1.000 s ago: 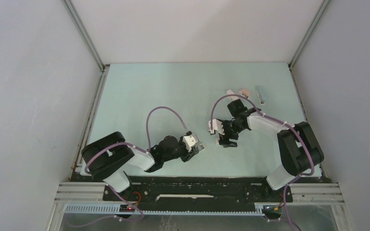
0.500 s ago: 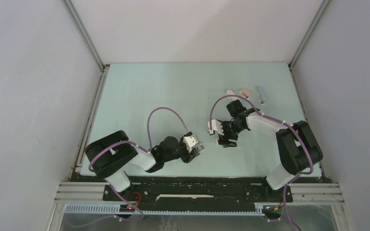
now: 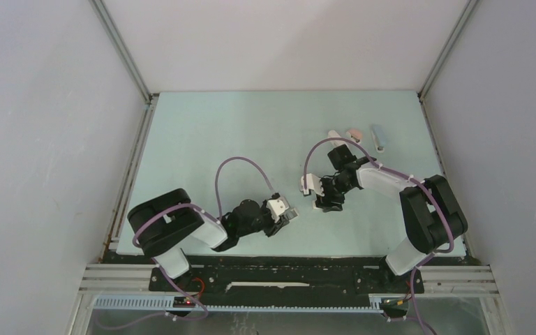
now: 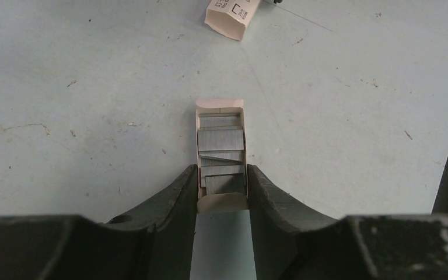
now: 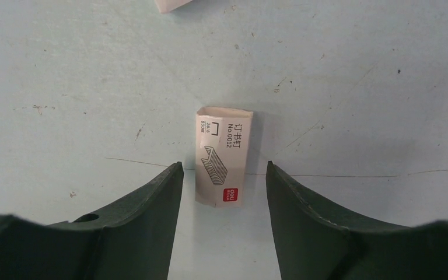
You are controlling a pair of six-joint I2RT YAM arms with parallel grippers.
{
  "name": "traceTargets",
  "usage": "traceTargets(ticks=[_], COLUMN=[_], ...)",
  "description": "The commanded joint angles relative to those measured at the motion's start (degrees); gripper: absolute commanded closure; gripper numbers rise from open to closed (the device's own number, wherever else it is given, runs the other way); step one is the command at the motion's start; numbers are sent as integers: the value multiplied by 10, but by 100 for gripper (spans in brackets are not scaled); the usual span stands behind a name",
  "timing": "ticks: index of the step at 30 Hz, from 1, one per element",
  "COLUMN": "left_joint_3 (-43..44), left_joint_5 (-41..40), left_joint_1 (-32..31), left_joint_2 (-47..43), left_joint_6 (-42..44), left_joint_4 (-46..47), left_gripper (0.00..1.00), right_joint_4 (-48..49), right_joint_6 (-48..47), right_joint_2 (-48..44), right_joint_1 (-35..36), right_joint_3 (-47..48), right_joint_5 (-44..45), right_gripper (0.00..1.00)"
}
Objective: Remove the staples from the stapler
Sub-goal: Close the staple box at the center of the board.
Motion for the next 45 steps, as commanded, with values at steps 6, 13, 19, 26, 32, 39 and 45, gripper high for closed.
traceTargets(ticks=[6,13,19,26,32,39,45], left_joint_3=[-7,9,16,25,30,42,49], left_joint_5=[1,17,30,51,60,67,67], left_joint_1=[-2,-2,-2,-2,-2,-2,-3], left_joint_2=[19,40,54,67,81,100,108], left_joint_6=[30,34,35,29,15,8,5], left_joint_4=[39,55,73,86,105,117,123], left_gripper=[60,60,60,60,61,61,61], right_joint_4=[-7,-16,-24,-22,-24,-46,-43], right_joint_6=[-17,-26,-33,-26,-19,-39,-43], right_joint_2=[2,3,0,-4,-16,-13,1], right_joint_1=[16,29,33,39,24,-20,-13], right_joint_3=[1,1,0,0,0,0,0], right_joint_5=[-7,-10,-18,-31,-29,-40,-21], right_gripper=[41,47,50,52,39,37,41])
